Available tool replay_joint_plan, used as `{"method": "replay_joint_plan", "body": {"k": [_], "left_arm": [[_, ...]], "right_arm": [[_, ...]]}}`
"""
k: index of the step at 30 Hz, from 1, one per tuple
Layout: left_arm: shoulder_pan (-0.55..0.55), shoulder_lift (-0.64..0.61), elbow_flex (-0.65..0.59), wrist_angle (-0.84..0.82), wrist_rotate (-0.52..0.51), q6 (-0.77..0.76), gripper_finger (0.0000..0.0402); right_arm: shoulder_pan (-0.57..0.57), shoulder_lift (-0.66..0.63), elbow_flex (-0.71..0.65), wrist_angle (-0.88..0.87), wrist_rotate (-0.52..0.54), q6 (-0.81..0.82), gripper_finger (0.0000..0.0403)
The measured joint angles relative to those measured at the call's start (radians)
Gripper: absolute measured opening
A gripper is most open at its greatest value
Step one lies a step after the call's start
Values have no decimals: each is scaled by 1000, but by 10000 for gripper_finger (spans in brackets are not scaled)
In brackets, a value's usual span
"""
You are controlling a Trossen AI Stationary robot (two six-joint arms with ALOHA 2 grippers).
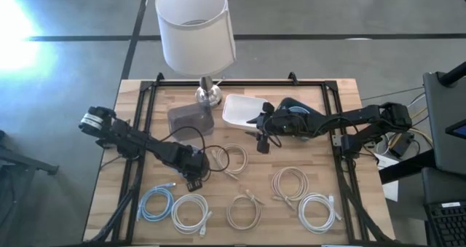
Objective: Sort HDMI cables
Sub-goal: Put the top blue hdmi cable into the blue bin
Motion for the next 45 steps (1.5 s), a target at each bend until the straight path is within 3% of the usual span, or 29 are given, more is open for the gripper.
{"method": "replay_joint_plan", "body": {"k": [3,18,22,28,32,45], "left_arm": [[0,8,-15,7,-1,67,100],[-4,22,-41,51,-30,81,153],[-3,23,-41,54,-64,99,131],[-2,13,-37,45,-69,107,64],[-2,4,-14,25,-54,91,51],[-3,1,-2,4,-53,35,148]], "right_arm": [[0,0,0,-4,0,12,187],[0,0,-3,-6,-1,13,187],[0,0,-3,-6,-1,13,187],[0,0,-3,-6,-1,13,187],[0,0,-3,-6,-1,13,187],[0,0,-3,-5,-2,13,187]]}}
